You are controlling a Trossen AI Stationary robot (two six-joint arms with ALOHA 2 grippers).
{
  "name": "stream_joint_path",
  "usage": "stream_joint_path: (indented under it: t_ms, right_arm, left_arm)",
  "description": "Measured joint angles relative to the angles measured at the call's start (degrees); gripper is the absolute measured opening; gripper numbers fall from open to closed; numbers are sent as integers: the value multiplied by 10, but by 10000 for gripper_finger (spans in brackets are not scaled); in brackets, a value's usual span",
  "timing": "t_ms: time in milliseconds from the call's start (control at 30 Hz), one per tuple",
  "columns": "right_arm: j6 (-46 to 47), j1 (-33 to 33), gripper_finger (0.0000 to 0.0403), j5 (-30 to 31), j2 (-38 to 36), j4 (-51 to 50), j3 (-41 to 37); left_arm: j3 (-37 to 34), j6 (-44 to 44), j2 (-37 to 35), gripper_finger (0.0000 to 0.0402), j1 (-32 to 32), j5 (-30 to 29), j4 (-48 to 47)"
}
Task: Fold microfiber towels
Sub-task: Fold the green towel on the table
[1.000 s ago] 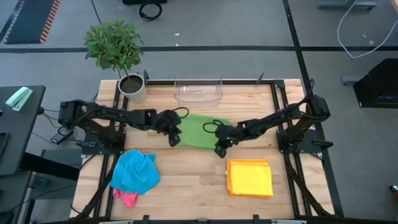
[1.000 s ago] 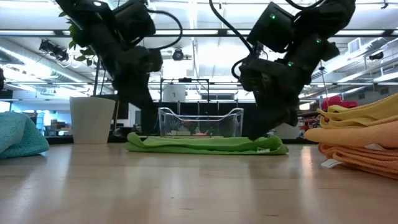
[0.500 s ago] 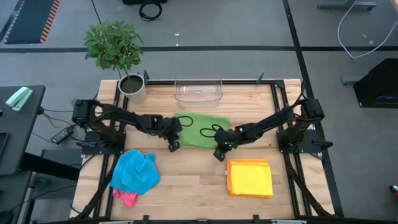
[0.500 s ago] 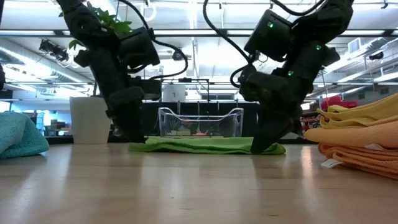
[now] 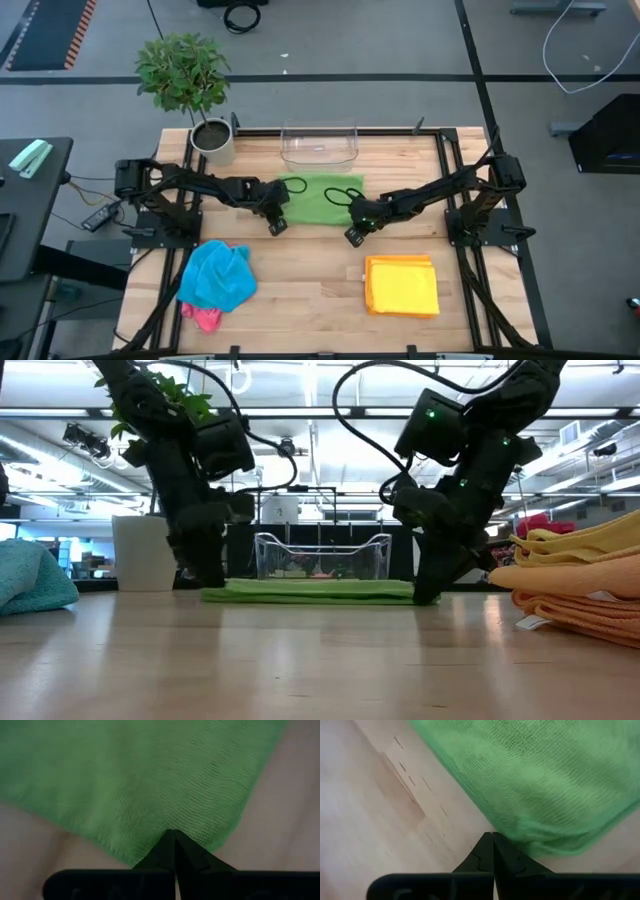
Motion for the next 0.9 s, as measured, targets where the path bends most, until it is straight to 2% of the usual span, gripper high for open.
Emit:
stream_joint_path:
  t_ms: [167, 300, 500, 600, 667, 733, 833, 900]
  right_arm:
    - [7, 24, 0, -28, -2, 2, 1]
    - [10, 59, 0, -84, -10, -1, 15]
    - [16, 87, 1, -87, -22, -1, 57]
    - [36, 96, 1, -48, -25, 2, 78]
    - [64, 96, 1, -1, -23, 6, 84]
    - [97, 95, 1, 32, -16, 11, 83]
    - [113, 83, 1, 49, 8, 38, 82]
    - [124, 69, 1, 44, 42, 110, 85]
  left_arm:
    - [0, -24, 0, 15, -81, 79, -4]
    - [0, -47, -2, 6, -150, 85, -7]
    - [0, -165, -37, 22, -209, 81, -10]
    - [33, -187, -67, 25, -226, 76, 6]
    - [60, -160, -91, 19, -232, 54, -6]
    - [89, -125, -115, 9, -235, 4, -36]
    - [120, -76, -142, 7, -225, -99, -109]
    - [111, -45, -150, 11, -207, -130, -142]
